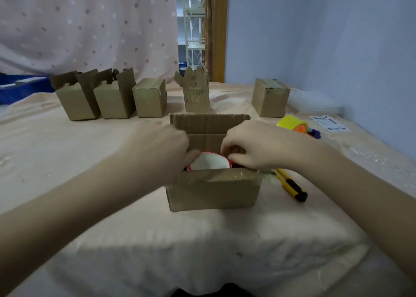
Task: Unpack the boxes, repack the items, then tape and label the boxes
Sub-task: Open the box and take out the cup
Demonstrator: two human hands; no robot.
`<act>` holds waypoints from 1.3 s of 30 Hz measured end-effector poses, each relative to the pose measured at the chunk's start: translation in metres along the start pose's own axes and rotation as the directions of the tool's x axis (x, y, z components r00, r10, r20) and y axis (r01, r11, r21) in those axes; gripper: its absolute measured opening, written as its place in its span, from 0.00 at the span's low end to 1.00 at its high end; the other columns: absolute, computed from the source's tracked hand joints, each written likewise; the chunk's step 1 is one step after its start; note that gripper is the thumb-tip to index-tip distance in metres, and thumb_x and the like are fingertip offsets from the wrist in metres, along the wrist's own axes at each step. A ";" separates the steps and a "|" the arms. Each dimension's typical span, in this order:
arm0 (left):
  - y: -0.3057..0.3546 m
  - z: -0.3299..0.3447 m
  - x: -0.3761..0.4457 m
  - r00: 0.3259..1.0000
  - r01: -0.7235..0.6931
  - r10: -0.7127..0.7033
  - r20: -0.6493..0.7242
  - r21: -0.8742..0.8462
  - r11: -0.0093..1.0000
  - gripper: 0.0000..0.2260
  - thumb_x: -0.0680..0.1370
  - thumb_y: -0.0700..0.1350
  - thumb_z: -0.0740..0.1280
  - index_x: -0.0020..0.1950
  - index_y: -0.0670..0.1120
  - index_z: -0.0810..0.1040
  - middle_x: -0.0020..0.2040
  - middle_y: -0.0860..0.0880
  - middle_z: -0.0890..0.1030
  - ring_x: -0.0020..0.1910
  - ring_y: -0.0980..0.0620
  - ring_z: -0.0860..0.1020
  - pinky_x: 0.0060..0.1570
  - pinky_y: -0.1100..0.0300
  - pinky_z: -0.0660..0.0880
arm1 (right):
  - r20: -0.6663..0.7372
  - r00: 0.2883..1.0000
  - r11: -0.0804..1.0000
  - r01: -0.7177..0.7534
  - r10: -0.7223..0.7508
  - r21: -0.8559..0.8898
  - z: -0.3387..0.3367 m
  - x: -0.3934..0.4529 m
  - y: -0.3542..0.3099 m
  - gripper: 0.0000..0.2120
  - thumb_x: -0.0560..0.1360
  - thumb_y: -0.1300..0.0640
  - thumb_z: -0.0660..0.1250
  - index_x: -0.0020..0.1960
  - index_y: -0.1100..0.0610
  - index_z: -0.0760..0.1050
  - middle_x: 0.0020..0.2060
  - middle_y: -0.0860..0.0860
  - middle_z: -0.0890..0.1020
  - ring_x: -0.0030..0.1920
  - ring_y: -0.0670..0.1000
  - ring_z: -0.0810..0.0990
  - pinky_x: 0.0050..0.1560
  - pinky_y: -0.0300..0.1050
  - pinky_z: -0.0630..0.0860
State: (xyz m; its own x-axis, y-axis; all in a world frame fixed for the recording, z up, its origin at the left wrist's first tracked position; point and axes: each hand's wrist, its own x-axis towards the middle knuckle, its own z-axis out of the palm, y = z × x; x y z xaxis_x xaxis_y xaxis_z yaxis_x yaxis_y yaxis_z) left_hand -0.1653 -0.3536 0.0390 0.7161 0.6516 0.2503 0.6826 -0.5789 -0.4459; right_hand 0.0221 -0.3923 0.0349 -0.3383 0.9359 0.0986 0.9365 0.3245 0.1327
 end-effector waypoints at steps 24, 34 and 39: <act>0.011 0.049 0.024 0.954 -0.134 0.176 0.242 -0.179 0.975 0.19 0.78 0.56 0.62 0.61 0.45 0.67 0.52 0.49 0.80 0.51 0.47 0.78 0.46 0.59 0.70 | 0.070 0.989 0.981 -0.117 0.129 -0.158 0.041 0.009 -0.005 0.07 0.74 0.53 0.66 0.43 0.56 0.74 0.34 0.50 0.73 0.44 0.55 0.77 0.35 0.42 0.65; 0.005 0.054 0.026 0.979 -0.070 0.137 0.152 -0.383 0.921 0.23 0.75 0.59 0.66 0.66 0.50 0.70 0.56 0.52 0.80 0.54 0.51 0.77 0.50 0.58 0.74 | 0.069 0.989 0.987 -0.124 0.131 -0.099 0.044 0.013 0.006 0.12 0.73 0.49 0.67 0.42 0.56 0.69 0.31 0.47 0.68 0.40 0.53 0.71 0.29 0.44 0.60; -0.011 0.052 0.024 0.982 -0.047 0.144 0.122 -0.584 0.811 0.28 0.70 0.54 0.74 0.67 0.54 0.71 0.59 0.56 0.78 0.55 0.55 0.75 0.42 0.72 0.67 | 0.036 0.986 0.981 -0.164 0.161 0.106 0.040 0.011 0.016 0.15 0.70 0.48 0.71 0.51 0.55 0.76 0.45 0.49 0.78 0.47 0.51 0.75 0.40 0.46 0.69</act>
State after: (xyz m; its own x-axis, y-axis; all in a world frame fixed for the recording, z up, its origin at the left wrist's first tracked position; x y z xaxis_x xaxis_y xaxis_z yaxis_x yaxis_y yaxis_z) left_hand -0.1633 -0.3061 0.0054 0.7839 0.6160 0.0771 0.6049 -0.7859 0.1285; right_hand 0.0366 -0.3717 -0.0010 -0.1799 0.9801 0.0836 0.9837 0.1798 0.0097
